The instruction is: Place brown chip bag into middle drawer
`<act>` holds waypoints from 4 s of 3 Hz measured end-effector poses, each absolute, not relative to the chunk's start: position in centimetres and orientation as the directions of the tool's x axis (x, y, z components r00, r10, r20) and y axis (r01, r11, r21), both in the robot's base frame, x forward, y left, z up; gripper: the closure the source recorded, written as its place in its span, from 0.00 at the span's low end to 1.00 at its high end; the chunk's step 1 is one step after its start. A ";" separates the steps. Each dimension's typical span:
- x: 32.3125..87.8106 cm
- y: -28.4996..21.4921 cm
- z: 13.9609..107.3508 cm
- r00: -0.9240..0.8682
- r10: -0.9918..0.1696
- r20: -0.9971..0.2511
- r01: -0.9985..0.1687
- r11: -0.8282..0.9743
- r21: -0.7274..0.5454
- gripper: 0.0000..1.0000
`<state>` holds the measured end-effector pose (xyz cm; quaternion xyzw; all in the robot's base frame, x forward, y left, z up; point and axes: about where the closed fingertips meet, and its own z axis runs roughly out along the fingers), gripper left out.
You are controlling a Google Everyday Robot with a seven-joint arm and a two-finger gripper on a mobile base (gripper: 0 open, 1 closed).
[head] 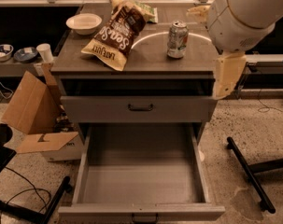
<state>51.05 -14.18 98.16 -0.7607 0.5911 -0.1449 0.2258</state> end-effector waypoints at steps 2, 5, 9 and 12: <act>59.3 -10.5 98.1 0.435 -0.897 0.079 -0.724 -0.400 -0.562 0.00; 67.9 -4.1 97.9 0.551 -0.772 0.317 -0.547 -0.621 -0.561 0.00; 81.1 4.8 95.3 0.612 -0.530 0.587 -0.253 -0.834 -0.490 0.00; 82.1 8.3 91.8 0.681 -0.464 0.566 -0.222 -0.868 -0.445 0.41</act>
Offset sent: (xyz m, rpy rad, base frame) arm 0.1536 0.0695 0.0007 -0.1981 -0.1897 0.3429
